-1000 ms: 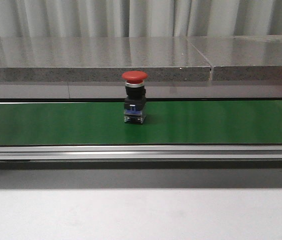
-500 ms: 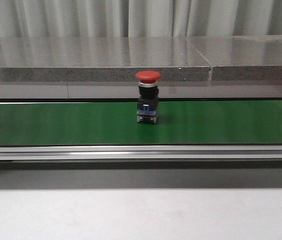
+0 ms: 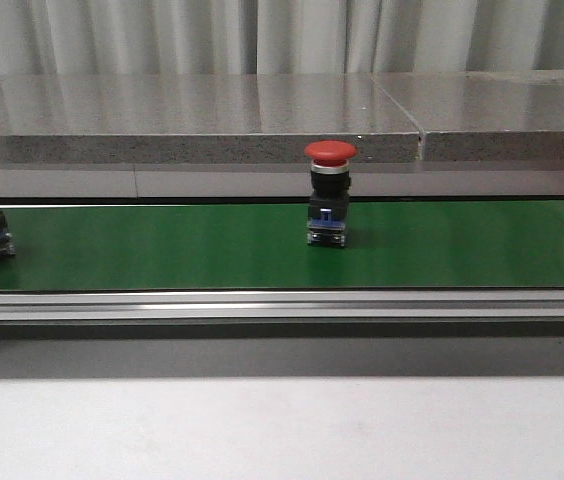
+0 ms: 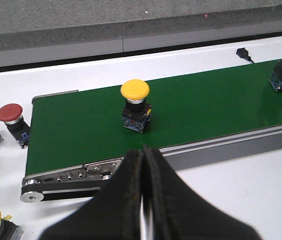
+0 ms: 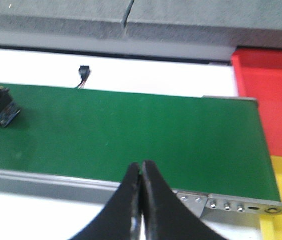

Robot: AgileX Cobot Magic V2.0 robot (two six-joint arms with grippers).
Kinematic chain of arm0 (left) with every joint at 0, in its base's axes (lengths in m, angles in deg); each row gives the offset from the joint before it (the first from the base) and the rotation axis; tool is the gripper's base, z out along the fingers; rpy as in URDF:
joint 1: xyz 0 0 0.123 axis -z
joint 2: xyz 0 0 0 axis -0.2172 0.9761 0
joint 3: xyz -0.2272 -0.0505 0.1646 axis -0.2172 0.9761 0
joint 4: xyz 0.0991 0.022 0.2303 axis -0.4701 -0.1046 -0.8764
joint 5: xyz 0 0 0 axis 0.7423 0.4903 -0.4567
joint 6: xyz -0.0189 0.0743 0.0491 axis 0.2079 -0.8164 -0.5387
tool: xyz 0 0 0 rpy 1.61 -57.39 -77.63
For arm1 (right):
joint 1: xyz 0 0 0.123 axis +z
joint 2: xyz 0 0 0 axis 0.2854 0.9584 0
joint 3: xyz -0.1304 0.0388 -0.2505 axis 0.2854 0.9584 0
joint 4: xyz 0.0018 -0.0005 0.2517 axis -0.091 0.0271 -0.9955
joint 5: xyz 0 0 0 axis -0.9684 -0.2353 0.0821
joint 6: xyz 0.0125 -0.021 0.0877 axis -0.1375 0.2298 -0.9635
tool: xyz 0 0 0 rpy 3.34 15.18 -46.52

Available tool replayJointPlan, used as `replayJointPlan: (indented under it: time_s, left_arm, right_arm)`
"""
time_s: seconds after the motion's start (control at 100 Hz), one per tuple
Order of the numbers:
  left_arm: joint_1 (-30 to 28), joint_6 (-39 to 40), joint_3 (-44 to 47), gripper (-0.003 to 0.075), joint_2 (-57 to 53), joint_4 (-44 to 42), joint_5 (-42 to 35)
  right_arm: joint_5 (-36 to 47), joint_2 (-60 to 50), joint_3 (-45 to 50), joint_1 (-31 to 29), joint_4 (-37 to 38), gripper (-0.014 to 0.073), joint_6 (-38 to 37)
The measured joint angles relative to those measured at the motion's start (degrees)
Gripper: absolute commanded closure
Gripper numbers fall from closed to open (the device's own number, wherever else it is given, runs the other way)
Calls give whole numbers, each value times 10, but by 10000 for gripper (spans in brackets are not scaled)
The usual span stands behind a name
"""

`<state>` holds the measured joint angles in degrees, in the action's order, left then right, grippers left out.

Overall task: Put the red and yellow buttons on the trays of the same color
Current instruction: 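Lower the right gripper over the red button arriving on the belt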

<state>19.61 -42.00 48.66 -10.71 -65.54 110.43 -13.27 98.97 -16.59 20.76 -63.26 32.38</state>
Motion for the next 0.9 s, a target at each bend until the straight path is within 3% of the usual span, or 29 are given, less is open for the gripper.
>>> replayJointPlan:
  time_s: [0.13, 0.2, 0.33, 0.42, 0.9]
  left_arm:
    - [0, 0, 0, 741, 0, 0, 0]
    - [0, 0, 0, 741, 0, 0, 0]
    - [0, 0, 0, 741, 0, 0, 0]
    - [0, 0, 0, 741, 0, 0, 0]
    - [0, 0, 0, 741, 0, 0, 0]
  right_arm:
    - [-45, 53, -59, 16, -7, 585, 0]
    - [-69, 81, -94, 23, -15, 462, 0]
    - [-117, 141, -158, 36, -39, 131, 0]
    - [-142, 181, -199, 45, -51, 7, 0]
    - [-265, 436, -394, 105, -57, -9, 2]
